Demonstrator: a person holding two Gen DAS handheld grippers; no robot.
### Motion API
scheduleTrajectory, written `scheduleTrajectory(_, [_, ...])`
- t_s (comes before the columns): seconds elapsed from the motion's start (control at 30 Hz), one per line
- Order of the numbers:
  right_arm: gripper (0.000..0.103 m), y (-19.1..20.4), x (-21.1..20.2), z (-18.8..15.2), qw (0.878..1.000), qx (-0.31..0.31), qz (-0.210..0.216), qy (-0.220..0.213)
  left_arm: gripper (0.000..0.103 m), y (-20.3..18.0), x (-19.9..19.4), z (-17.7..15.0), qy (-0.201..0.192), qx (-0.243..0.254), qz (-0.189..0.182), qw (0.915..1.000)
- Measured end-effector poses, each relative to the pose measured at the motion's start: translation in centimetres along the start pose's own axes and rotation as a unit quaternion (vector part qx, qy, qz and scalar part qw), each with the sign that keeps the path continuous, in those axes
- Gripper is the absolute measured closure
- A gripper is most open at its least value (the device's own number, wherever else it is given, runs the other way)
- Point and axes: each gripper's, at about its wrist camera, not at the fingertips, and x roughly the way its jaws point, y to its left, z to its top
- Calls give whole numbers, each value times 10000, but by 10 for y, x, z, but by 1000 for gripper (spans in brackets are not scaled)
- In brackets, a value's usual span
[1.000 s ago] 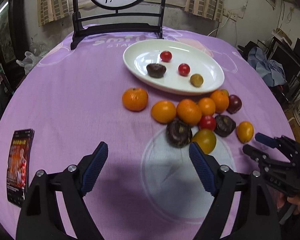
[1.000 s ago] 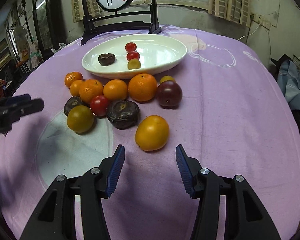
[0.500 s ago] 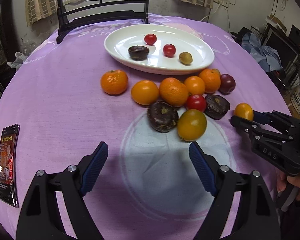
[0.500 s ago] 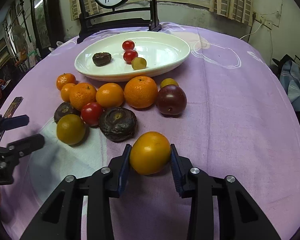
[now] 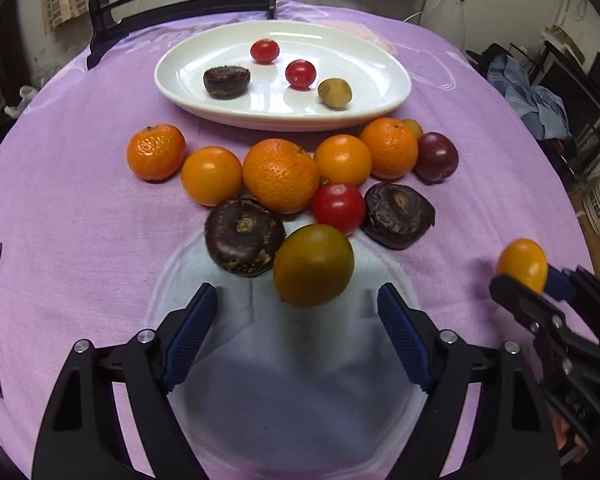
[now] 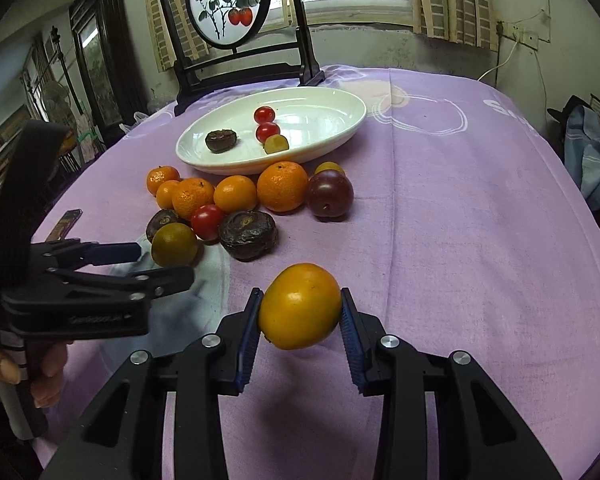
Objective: Organize fruits
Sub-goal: 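Grasp a yellow tomato with the right gripper while the left grasps an olive-green fruit, then place both held fruits on the white plate and open both grippers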
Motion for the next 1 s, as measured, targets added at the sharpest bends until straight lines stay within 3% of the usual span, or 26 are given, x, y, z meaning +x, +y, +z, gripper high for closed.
scheduleTrajectory(0.03, [65,-2,0,-1,10000,20,23,-16,32,-2,2,2,21,-37,-10,10000])
scheduleTrajectory(0.13, [65,-6,1,-2,9998,86,157,1,34,-5,6,6,-33,-146,194,9997])
scheduleTrajectory(0.2, [65,-6,0,-3,9998,60,184,-2,46,-6,6,8,-75,-158,395,9991])
scheduleTrajectory(0.27, [65,-5,-1,-3,9998,32,192,-30,66,-4,5,10,-93,-159,256,9995])
scheduleTrajectory(0.53, [65,-1,-3,-4,9997,-50,171,-140,66,19,-11,-6,-12,-142,-82,9999])
scheduleTrajectory(0.7, [65,5,-8,-1,9996,-85,62,-261,66,35,-38,-11,-260,94,-112,9996])
scheduleTrajectory(0.87, [65,23,-19,17,9984,-318,13,-468,66,47,-63,15,-674,259,-19,9974])
scheduleTrajectory(1.0, [65,43,-21,50,9956,-672,-104,-640,66,51,-73,46,-942,332,-23,9950])
